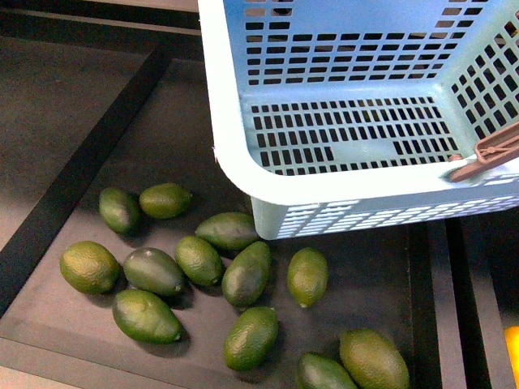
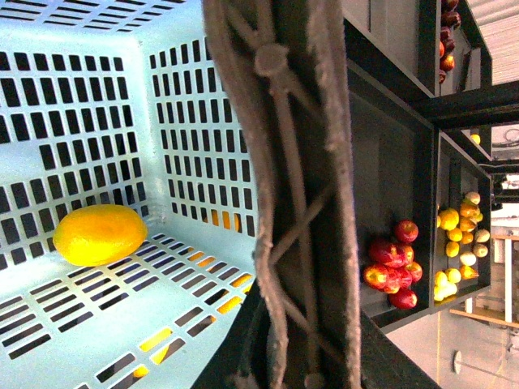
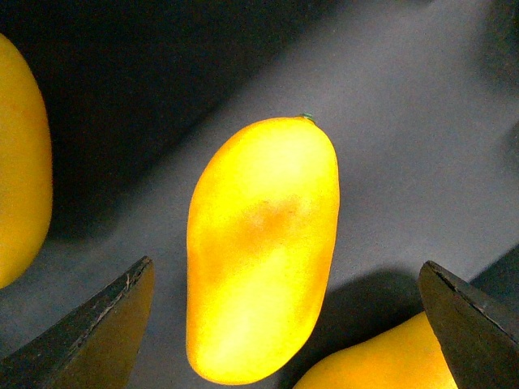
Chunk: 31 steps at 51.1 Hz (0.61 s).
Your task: Pick lemon and mango into basket
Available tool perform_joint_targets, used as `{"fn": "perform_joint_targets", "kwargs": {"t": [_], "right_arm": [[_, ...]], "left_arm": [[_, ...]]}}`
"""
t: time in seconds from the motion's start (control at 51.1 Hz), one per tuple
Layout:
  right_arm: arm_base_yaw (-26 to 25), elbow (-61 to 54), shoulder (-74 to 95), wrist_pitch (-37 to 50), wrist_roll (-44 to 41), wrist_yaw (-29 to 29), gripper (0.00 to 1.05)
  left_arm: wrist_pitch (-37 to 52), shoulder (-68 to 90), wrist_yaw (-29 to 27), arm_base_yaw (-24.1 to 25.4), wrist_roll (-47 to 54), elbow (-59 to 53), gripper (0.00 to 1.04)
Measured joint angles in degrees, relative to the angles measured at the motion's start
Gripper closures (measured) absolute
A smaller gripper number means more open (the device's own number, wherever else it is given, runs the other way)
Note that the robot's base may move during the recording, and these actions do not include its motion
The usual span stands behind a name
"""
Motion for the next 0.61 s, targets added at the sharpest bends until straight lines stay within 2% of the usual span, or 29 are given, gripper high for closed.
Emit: {"fn": "perform_joint_targets", "kwargs": {"t": [0.274, 0.607], "right_arm": [[1.2, 3.7, 6.5, 0.4, 0.9, 0.7, 0.09], [5.7, 10.1, 11.5, -2.1, 4.0, 3.0, 0.09]], "left_arm": [[0.0, 0.0, -0.4, 0.0, 0.0, 0.0, 0.98], [0.0, 0.0, -0.2, 0.0, 0.0, 0.0, 0.98]]}}
